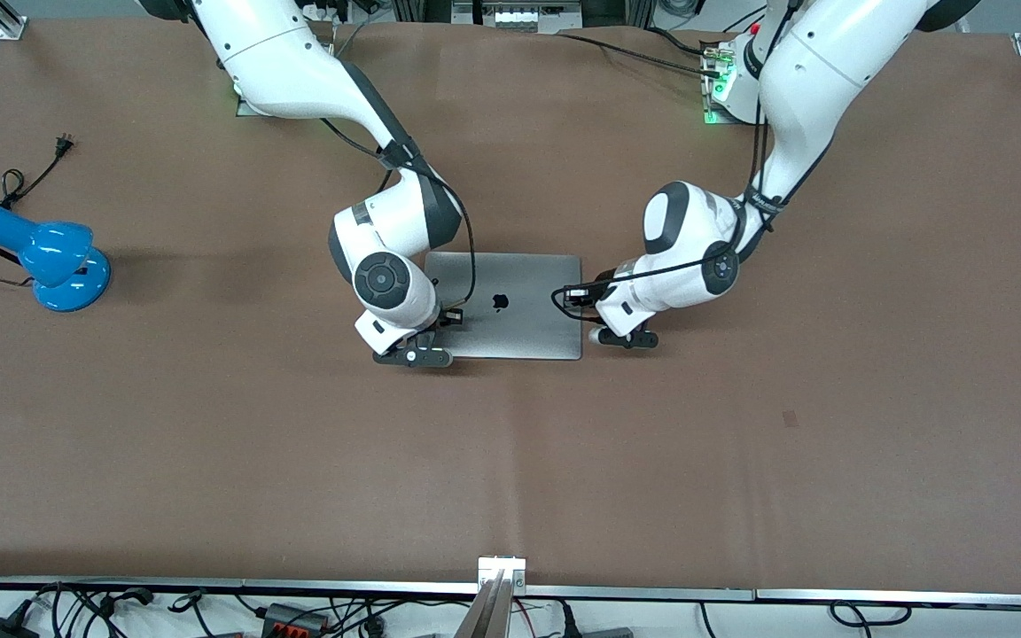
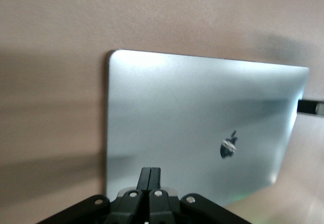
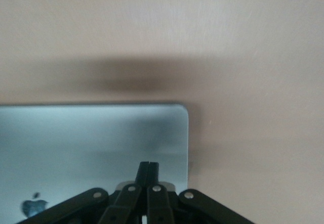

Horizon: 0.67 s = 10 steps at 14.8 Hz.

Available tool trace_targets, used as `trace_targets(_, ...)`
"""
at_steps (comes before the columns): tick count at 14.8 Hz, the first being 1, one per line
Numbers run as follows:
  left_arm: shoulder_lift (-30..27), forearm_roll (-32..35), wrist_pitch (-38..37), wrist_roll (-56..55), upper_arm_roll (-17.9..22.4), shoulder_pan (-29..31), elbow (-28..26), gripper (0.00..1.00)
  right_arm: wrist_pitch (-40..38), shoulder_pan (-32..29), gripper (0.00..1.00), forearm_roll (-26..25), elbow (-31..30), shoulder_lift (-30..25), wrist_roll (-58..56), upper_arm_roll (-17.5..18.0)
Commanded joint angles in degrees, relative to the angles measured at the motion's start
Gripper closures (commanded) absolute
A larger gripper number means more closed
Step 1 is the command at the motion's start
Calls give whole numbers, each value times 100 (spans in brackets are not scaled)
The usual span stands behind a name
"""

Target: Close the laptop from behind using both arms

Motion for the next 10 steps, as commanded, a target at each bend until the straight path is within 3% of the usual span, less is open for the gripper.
trace_targets(1,-937,151,-1089,-140,413,22,-120,100,-385,8,100,-110,18,-533,-14,-228)
trace_targets(4,-1509,160,-1995,-70,869,22,-120,95,-868,-36,100,-119,27,-1008,-303,-501)
trace_targets(8,-2273,204,-2927,-34,1336,31,-120,100,-1518,-36,100,-102,36,-1606,-1075,-1036)
trace_targets(10,-2660,361,-3664,-8,1783,31,10,100,-1844,-36,100,-102,62,-1791,-1559,-1361)
